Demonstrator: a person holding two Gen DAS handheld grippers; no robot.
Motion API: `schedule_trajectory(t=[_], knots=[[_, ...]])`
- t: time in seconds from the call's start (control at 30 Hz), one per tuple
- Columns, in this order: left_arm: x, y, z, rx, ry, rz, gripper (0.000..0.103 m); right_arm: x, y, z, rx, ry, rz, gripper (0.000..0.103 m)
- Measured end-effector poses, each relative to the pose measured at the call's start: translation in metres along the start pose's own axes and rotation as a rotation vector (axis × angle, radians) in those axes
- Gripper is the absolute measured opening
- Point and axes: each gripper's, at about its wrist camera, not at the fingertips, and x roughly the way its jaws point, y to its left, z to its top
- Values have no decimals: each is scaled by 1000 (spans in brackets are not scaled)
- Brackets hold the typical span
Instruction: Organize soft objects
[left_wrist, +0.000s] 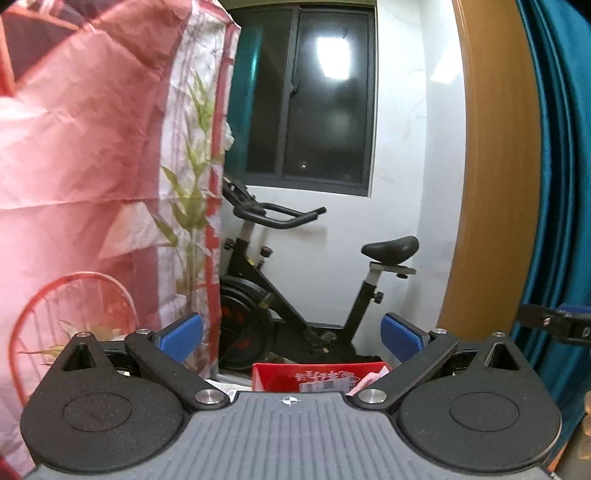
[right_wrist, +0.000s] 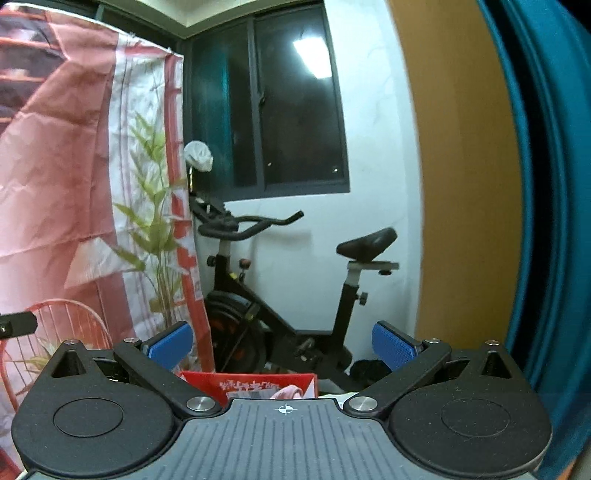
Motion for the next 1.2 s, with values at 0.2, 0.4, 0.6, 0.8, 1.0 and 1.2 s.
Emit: schedule_trajectory(t=[0.2, 0.4, 0.6, 0.8, 1.0, 1.2], knots=[[-19, -1, -1, -21, 16, -16, 103, -28, 5, 1, -25, 5, -10, 103], [-19, 0, 0, -4, 8, 2, 103, -38, 8, 3, -35, -1, -14, 103], [-20, 1, -1, -6, 15, 13, 103, -38, 8, 4, -37, -2, -16, 103], [-22, -2, -2, 4, 18, 15, 103, -41, 5, 1, -32, -6, -24, 103], [-23, -1, -2, 5, 24, 18, 103, -40, 5, 0, -36, -5, -30, 103], [-24, -1, -3, 12, 28, 20, 103, -40, 6, 0, -38, -4, -33, 103]])
